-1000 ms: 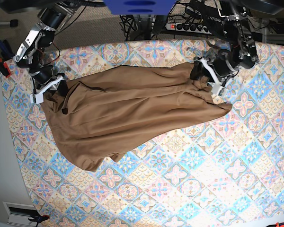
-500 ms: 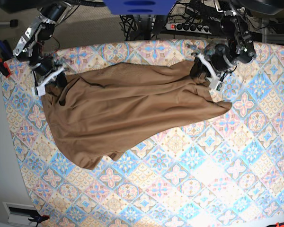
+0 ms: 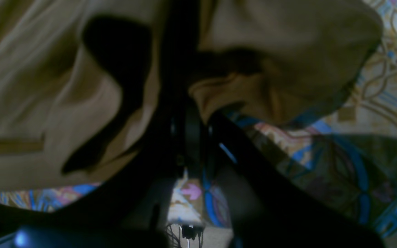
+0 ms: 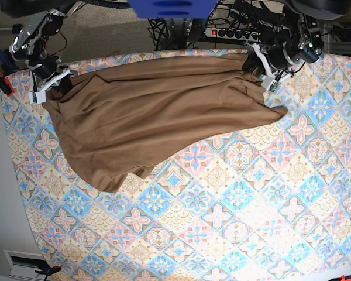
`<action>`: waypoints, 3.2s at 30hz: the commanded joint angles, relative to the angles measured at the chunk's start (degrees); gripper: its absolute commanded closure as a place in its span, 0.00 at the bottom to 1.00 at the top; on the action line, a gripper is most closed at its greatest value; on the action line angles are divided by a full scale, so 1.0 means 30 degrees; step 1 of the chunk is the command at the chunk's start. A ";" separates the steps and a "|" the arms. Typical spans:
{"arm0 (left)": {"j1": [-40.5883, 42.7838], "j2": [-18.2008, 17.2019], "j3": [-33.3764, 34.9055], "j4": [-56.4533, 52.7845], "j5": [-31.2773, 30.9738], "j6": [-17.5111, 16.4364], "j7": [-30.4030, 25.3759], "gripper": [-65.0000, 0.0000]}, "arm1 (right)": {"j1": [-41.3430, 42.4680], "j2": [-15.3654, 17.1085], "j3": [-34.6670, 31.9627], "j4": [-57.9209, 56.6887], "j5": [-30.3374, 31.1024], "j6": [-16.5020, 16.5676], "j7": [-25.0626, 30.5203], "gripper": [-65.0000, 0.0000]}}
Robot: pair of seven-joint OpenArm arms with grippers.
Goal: Layout the t-shirt on the table in an organized manner, then fold the t-shirt properly
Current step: 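Pull the shirt edge with both grippers toward the robot base, then release with the right gripper and reach to the shirt's hem corner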
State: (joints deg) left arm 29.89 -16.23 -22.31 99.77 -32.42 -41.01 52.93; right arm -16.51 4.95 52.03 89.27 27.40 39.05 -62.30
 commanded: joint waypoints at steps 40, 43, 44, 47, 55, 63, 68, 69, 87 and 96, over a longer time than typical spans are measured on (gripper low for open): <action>-0.0630 -0.0788 -0.2543 0.0195 -0.3507 0.0338 0.1772 0.70 | -0.1045 0.0269 0.0019 0.4806 -0.0561 -0.0195 -0.0522 0.66; -0.0776 -0.0847 -0.2660 0.0195 -0.3565 0.0338 0.1772 0.70 | -0.1045 0.0269 0.0019 0.4806 -0.0561 -0.0195 -0.0522 0.66; -0.0776 -0.0847 -0.2660 0.0195 -0.3565 0.0338 0.1772 0.70 | -0.1045 0.0269 0.0019 0.4806 -0.0561 -0.0195 -0.0522 0.66; -0.1069 -0.0818 -0.2660 0.0195 -0.3507 0.0338 0.1742 0.70 | -0.1045 0.0269 0.0048 0.4806 -0.0561 -0.0195 -0.0522 0.66; -0.0806 -0.0759 -0.2660 0.1748 -0.4884 0.0338 0.1772 0.70 | -0.1045 0.0269 0.0048 0.4806 -0.0561 -0.0225 -0.0522 0.66; -0.0395 -0.0759 -0.2690 0.1836 -0.5353 0.0338 0.1772 0.70 | -0.1016 0.0269 0.0048 0.4806 -0.0561 -0.0225 -0.0522 0.66; -0.0249 -0.0759 -0.3774 0.1836 -0.6115 0.0338 0.1742 0.71 | -0.1016 0.0269 0.0048 0.4806 -0.0561 -0.0225 -0.0522 0.66; -0.0337 -0.0524 -0.4477 0.1807 -0.6466 0.0338 0.1742 0.71 | -0.1016 0.0269 0.0048 0.4806 -0.0561 -0.0225 -0.0522 0.66; -0.3443 0.1966 -0.5825 0.1367 -0.7697 0.0338 0.1742 0.71 | 0.1680 0.1148 0.0019 0.5392 -0.0561 -0.0225 -0.0522 0.66; -0.4263 0.1966 -0.3012 0.1543 -0.3419 0.0338 0.1742 0.71 | 0.4347 0.3668 -0.1094 0.5509 -0.0561 -0.0225 -0.1313 0.66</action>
State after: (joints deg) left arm 17.12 -9.87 -31.16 103.35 -41.89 -39.81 58.96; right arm -4.67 14.87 48.69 104.73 23.90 38.11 -68.31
